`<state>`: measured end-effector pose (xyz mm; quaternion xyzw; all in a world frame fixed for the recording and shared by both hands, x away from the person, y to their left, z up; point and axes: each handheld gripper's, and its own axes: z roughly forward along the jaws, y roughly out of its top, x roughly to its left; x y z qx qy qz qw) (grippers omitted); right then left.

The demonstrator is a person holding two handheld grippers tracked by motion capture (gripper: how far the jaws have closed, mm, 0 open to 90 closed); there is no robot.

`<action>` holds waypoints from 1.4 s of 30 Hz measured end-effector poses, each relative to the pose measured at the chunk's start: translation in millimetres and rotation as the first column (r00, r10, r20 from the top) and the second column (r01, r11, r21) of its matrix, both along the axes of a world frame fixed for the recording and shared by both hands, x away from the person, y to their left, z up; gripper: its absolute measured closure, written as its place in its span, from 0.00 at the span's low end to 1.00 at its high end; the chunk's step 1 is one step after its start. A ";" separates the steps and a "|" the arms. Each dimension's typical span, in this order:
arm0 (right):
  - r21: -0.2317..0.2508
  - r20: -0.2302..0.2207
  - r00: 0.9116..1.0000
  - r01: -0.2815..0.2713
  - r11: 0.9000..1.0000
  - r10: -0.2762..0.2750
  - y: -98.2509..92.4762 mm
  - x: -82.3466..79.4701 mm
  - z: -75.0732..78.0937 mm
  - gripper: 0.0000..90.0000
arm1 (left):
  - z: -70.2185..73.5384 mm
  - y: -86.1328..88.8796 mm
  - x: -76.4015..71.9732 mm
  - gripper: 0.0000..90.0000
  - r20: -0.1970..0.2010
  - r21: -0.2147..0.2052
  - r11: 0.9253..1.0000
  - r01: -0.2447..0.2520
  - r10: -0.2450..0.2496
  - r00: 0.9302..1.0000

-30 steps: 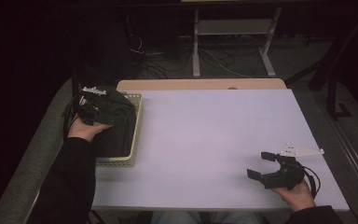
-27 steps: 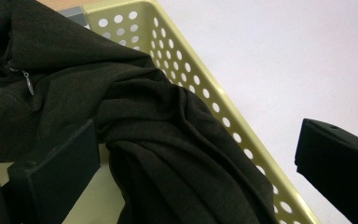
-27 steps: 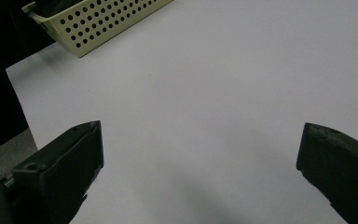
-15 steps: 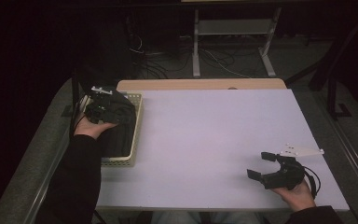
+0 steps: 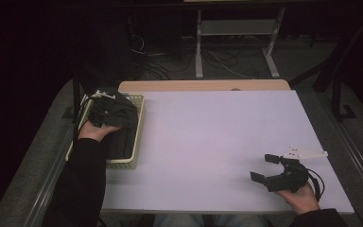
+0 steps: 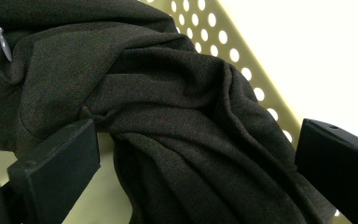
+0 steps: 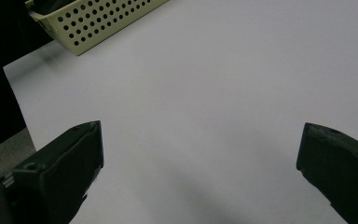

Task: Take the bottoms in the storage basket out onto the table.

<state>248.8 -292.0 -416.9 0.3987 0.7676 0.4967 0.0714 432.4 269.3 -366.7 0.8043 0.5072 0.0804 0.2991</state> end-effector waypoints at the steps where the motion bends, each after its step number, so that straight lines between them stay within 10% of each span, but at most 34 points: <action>1: -0.001 0.002 1.000 0.000 1.000 0.000 0.1 0.2 -0.2 0.00 | -0.8 -0.4 0.6 0.00 -0.002 -0.006 1.000 -0.005 0.005 1.000; 17: -0.003 0.006 1.000 -0.002 1.000 0.002 0.0 0.3 -0.4 0.00 | -15.4 -6.4 10.9 0.00 -0.080 -0.014 1.000 -0.023 0.021 0.997; 33: -0.005 0.003 1.000 -0.002 1.000 0.002 0.2 -0.1 -0.3 0.00 | -36.6 -4.0 24.9 0.00 -0.269 -0.070 0.996 -0.058 0.038 0.962; 42: -0.005 0.004 1.000 -0.001 1.000 0.001 0.5 -0.3 -0.2 0.00 | -36.9 -3.6 22.9 0.14 -0.248 -0.057 0.996 -0.063 0.047 0.968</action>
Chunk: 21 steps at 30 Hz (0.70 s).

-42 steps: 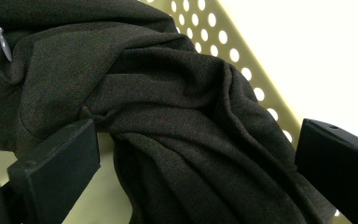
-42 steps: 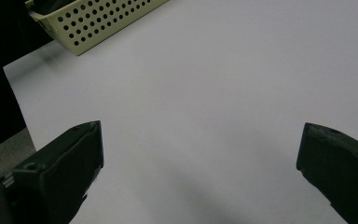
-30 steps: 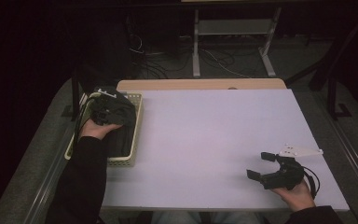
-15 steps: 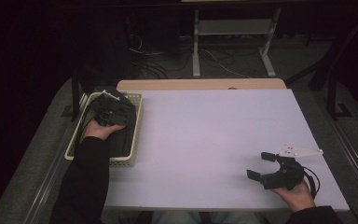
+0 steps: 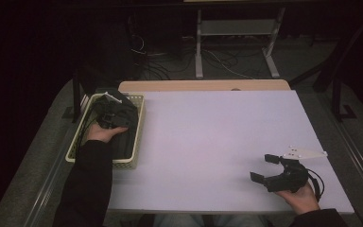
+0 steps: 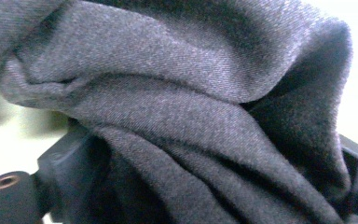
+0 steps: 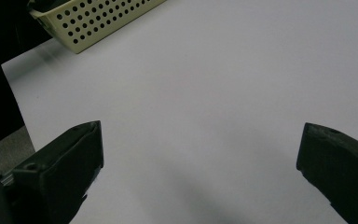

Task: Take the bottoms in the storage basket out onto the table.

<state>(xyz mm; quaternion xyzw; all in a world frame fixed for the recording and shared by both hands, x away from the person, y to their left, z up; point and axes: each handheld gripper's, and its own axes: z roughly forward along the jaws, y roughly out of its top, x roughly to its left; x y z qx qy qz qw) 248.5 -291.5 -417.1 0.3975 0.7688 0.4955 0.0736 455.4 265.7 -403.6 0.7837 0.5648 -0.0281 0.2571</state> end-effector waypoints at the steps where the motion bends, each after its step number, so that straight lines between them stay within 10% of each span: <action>1: -0.001 -0.001 1.000 0.000 1.000 0.000 0.0 0.0 0.0 0.00 | -0.3 0.5 -0.9 0.16 0.005 -0.002 1.000 -0.005 0.005 1.000; 21: -0.009 0.006 1.000 -0.002 1.000 0.002 0.7 1.3 -1.0 0.00 | 6.5 5.8 -4.1 0.57 0.020 -0.012 1.000 -0.027 0.027 0.999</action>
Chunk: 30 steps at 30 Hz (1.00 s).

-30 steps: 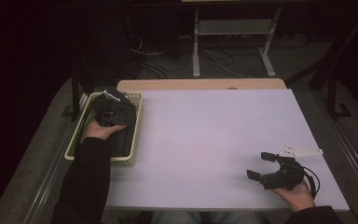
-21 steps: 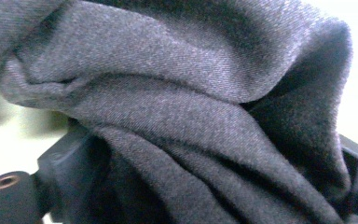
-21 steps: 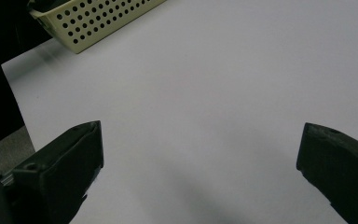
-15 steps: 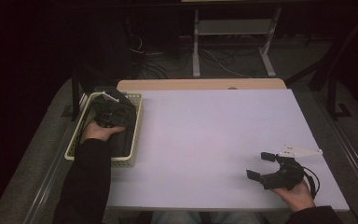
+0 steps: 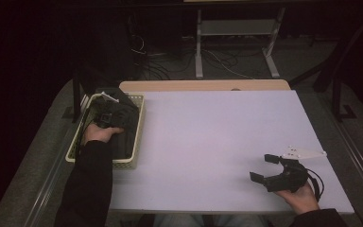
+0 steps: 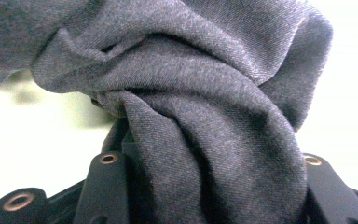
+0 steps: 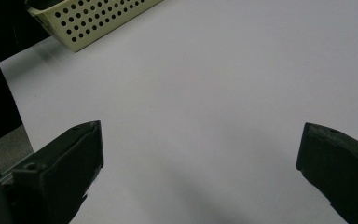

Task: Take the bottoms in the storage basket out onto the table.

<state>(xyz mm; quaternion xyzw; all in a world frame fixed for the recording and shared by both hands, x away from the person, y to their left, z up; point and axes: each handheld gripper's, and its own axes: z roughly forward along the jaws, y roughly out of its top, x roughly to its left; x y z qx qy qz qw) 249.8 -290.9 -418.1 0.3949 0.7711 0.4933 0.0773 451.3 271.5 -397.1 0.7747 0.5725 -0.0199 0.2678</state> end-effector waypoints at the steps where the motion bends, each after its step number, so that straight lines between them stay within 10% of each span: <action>1: 0.000 0.000 1.000 0.001 1.000 -0.001 0.0 0.0 0.0 0.00 | 0.7 0.7 -0.2 0.57 0.003 -0.008 1.000 -0.001 0.001 1.000; 30: 0.032 0.007 1.000 0.002 0.999 -0.002 -0.1 0.1 0.6 0.00 | 56.2 24.0 -25.0 0.65 0.118 -0.168 0.984 0.050 -0.031 0.993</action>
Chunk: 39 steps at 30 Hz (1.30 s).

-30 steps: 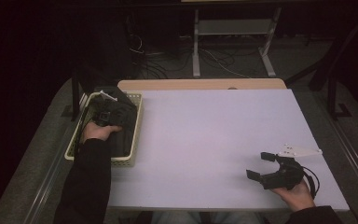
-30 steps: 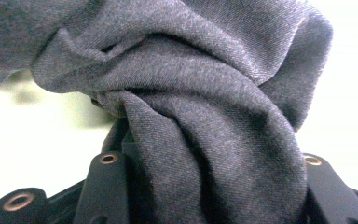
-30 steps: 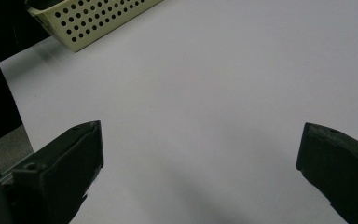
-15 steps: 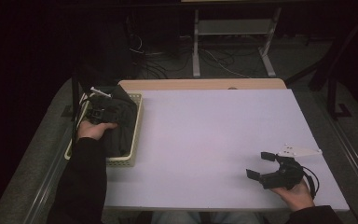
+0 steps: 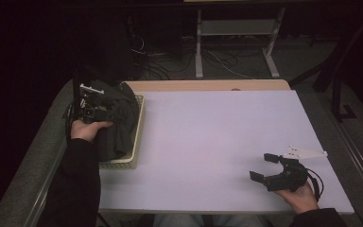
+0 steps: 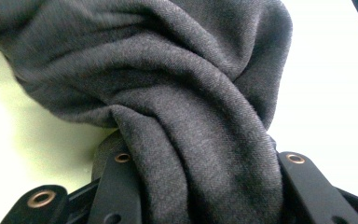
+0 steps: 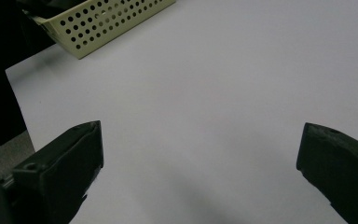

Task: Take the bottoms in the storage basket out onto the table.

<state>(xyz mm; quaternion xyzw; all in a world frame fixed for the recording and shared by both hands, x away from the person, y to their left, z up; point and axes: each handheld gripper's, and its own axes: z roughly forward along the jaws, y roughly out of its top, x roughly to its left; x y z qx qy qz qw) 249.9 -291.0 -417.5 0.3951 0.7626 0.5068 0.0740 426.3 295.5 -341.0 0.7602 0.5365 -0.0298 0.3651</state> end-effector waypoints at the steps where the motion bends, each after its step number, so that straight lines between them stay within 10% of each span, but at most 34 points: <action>1: 0.001 0.001 1.000 0.001 1.000 -0.001 0.1 -0.1 0.1 0.00 | 3.4 1.2 -1.4 0.66 0.009 -0.003 1.000 0.002 -0.002 1.000; 39: -0.003 0.010 1.000 -0.001 1.000 0.001 1.5 0.4 0.9 0.00 | 98.1 -1.5 -24.2 0.70 0.195 -0.037 0.997 0.068 -0.059 0.979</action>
